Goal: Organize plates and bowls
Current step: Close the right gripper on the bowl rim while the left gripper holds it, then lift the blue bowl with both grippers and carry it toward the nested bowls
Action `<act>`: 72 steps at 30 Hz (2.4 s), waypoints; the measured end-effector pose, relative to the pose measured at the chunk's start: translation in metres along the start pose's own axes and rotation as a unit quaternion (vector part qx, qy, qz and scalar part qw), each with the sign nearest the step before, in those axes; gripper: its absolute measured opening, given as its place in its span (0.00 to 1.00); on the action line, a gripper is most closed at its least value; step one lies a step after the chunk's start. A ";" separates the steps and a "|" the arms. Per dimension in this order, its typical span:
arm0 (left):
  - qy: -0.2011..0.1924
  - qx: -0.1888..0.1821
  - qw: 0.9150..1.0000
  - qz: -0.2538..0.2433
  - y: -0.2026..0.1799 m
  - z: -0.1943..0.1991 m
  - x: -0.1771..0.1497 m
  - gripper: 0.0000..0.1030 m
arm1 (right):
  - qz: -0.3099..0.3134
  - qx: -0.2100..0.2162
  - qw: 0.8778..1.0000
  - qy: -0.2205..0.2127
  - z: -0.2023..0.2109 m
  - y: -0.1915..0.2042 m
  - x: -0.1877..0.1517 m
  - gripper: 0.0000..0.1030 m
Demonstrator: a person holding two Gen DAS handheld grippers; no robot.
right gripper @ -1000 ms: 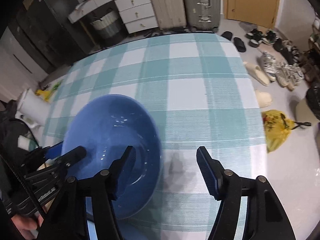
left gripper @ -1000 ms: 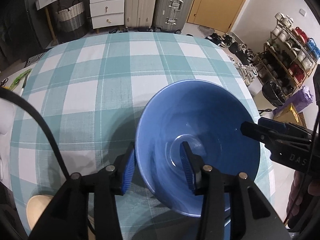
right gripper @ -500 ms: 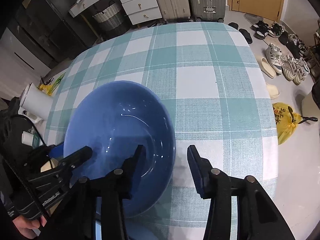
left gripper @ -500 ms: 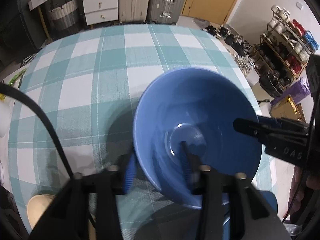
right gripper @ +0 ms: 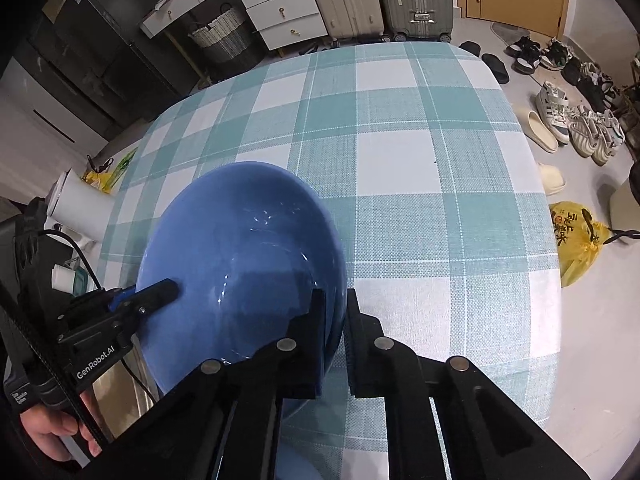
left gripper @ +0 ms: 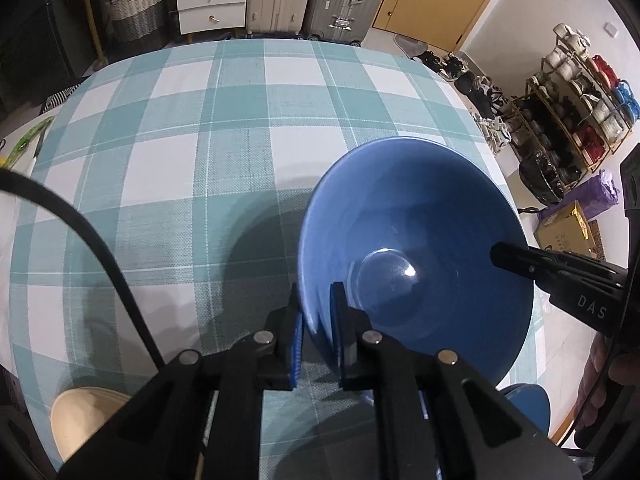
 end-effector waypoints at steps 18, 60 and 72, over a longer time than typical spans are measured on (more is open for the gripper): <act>-0.033 0.009 0.999 -0.014 -0.013 0.036 0.013 0.10 | -0.016 0.004 0.999 -0.041 0.035 0.003 0.014 0.07; -0.070 0.000 0.997 -0.036 -0.039 0.155 -0.076 0.10 | 0.000 -0.003 0.997 -0.073 0.173 0.059 -0.077 0.07; -0.074 0.001 0.996 -0.049 -0.038 0.154 -0.112 0.11 | -0.006 -0.013 0.998 -0.061 0.171 0.064 -0.112 0.07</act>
Point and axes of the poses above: each gripper's, at about its wrist camera, not at the fingertips, and z roughly against the way its jaws point, y to its left, x to its top, the point moved 3 cm from there along -z, roughly the way its jaws point, and after that the axes turned 12 degrees about z, right-handed, at the moved point
